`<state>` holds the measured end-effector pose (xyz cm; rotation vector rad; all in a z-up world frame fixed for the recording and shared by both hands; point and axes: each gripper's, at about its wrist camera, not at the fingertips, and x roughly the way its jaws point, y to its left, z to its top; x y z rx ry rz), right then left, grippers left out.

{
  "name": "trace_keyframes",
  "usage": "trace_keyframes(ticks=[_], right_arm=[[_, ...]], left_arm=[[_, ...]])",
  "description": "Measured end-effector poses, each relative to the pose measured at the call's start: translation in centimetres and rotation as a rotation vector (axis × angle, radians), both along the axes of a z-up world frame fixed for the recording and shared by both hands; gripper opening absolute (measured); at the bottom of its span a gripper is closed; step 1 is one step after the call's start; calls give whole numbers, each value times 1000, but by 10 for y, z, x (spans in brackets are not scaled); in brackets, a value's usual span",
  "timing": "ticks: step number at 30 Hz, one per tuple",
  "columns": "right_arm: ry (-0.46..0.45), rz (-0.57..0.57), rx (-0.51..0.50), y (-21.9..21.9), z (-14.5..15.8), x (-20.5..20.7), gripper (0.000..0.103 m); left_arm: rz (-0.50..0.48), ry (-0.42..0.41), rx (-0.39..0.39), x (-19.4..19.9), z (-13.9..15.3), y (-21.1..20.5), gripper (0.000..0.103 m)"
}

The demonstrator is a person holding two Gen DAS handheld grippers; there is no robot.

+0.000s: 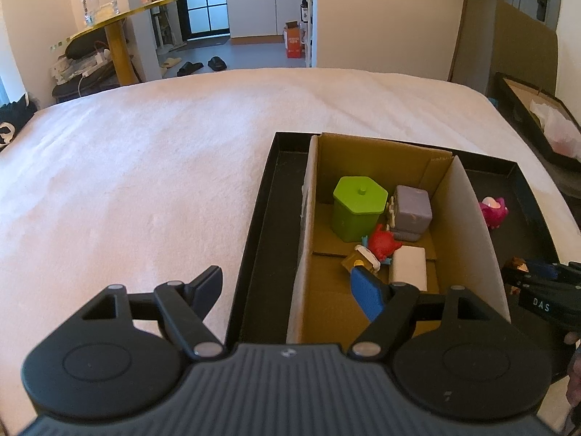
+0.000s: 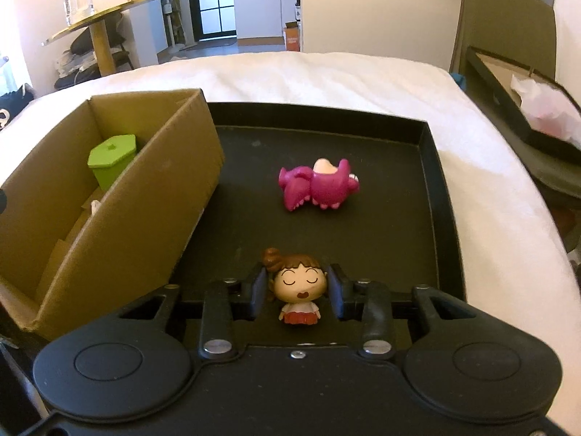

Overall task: Organize rigid objects
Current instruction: 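Lift the doll figurine with the right tool over the box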

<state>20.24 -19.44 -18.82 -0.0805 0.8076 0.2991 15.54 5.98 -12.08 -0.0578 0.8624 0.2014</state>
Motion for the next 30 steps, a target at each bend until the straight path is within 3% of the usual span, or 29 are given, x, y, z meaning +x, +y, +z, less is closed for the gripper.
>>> trace_keyframes(ticks=[23,27,30], right_arm=[[-74,66,9,31,73,-7,35],[-44,81,74,39,85,-1,35],[-58,103,67,53,92,-1,35]], left_arm=[[26,-21,-40,-2,1,7,76],[32,-27,-44,-4,1,9,76],[32,-35,-53,-5,2,10,76]])
